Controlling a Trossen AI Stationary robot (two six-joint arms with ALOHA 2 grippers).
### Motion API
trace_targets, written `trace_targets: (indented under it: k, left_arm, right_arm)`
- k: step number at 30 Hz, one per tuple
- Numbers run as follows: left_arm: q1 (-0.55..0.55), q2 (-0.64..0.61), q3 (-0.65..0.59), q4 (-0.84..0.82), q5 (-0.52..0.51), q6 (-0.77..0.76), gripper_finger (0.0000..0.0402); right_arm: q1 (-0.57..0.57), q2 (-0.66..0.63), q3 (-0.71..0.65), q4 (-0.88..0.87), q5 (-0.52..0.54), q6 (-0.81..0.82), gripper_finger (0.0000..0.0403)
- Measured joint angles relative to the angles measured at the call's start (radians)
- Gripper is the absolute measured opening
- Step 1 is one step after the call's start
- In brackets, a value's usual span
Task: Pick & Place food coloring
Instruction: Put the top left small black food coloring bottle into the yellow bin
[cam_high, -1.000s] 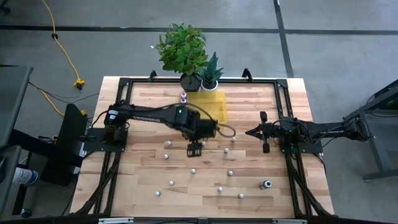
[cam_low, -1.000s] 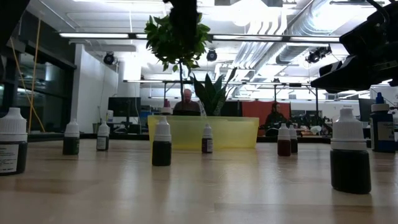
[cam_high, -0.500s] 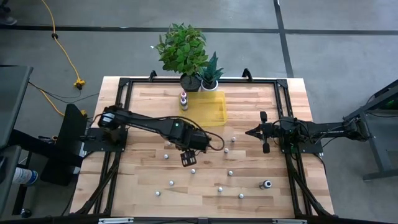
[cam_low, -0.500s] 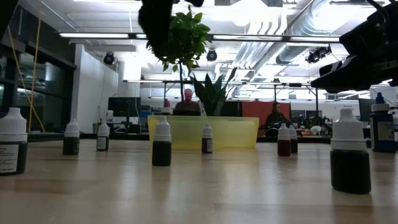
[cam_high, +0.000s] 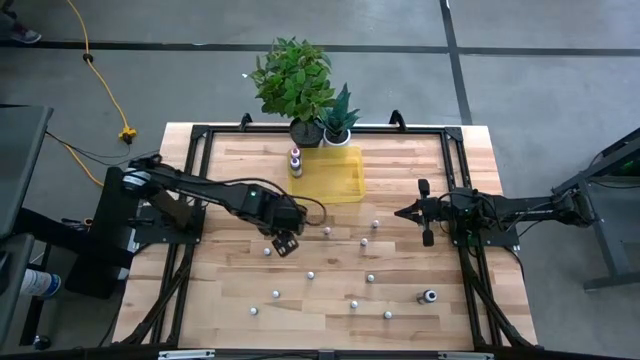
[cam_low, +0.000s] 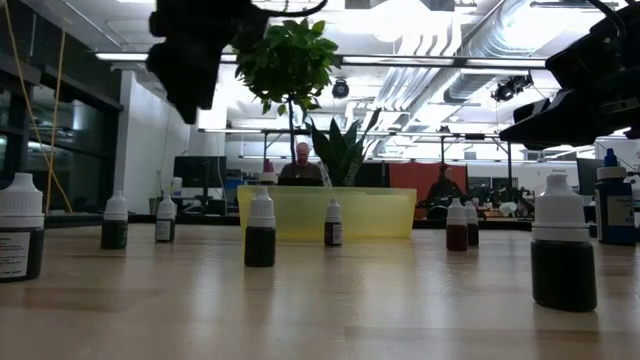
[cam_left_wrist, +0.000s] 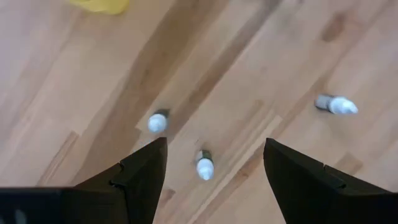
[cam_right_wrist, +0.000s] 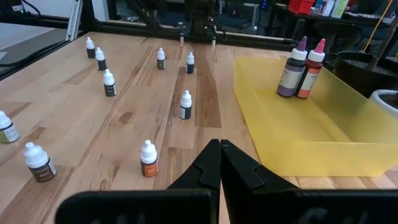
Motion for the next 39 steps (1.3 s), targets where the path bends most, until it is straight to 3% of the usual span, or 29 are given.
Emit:
trace_targets:
  k: [11,19,39]
  left_arm:
    - [0.044,-0.111,-0.227,0.062,-0.034,-0.188,0.0257]
    - [0.063,-0.102,-0.31,0.237,0.066,-0.152,0.0257]
    - [0.079,0.005,-0.33,0.246,-0.01,-0.081,0.0257]
  right_arm:
    - [0.0,-0.001,0.0,0.0,0.0,0.0,0.0]
    - [0.0,-0.001,0.0,0.0,-0.001,0.0,0.0]
    - [0.0,0.005,0.0,-0.002,-0.002,0.0,0.0]
